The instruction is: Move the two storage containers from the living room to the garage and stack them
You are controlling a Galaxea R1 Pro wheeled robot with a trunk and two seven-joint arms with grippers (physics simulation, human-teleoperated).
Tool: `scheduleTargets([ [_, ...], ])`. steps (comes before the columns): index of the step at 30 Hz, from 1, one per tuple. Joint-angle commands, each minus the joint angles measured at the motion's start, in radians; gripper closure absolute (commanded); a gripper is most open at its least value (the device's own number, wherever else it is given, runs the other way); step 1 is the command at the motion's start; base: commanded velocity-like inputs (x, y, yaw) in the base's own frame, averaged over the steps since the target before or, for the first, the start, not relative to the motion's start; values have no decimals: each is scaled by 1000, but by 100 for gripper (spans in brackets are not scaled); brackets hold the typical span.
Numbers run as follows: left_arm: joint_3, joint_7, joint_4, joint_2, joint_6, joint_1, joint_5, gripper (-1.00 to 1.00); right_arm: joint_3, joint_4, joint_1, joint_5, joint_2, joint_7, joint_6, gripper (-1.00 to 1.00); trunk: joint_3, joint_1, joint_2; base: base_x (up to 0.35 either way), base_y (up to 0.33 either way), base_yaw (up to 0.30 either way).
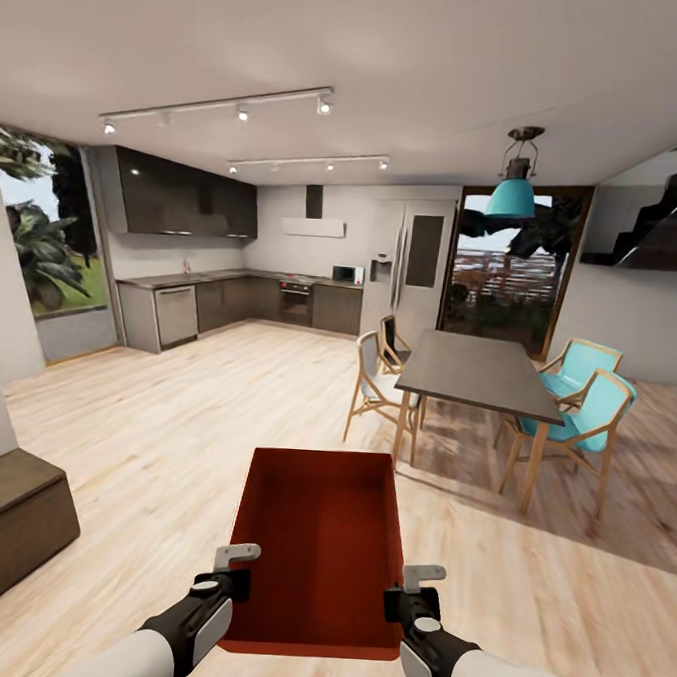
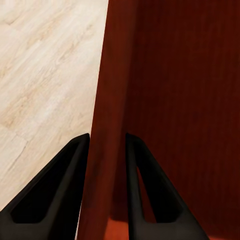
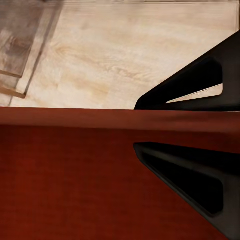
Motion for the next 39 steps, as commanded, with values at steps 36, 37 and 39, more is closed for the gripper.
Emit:
scheduleTargets([
  [36, -32, -81, 0, 1, 5, 1, 22, 100, -39, -60, -3, 15, -13, 6, -4, 100, -2, 0, -1, 0, 0, -285],
  [37, -32, -81, 0, 1, 5, 1, 22, 100, -39, -60, -3, 15, -13, 6, -4, 100, -2, 0, -1, 0, 0, -285],
  [39, -32, -81, 0, 1, 5, 1, 22, 100, -39, -60, -3, 15, -13, 6, -4, 100, -2, 0, -1, 0, 0, -285],
])
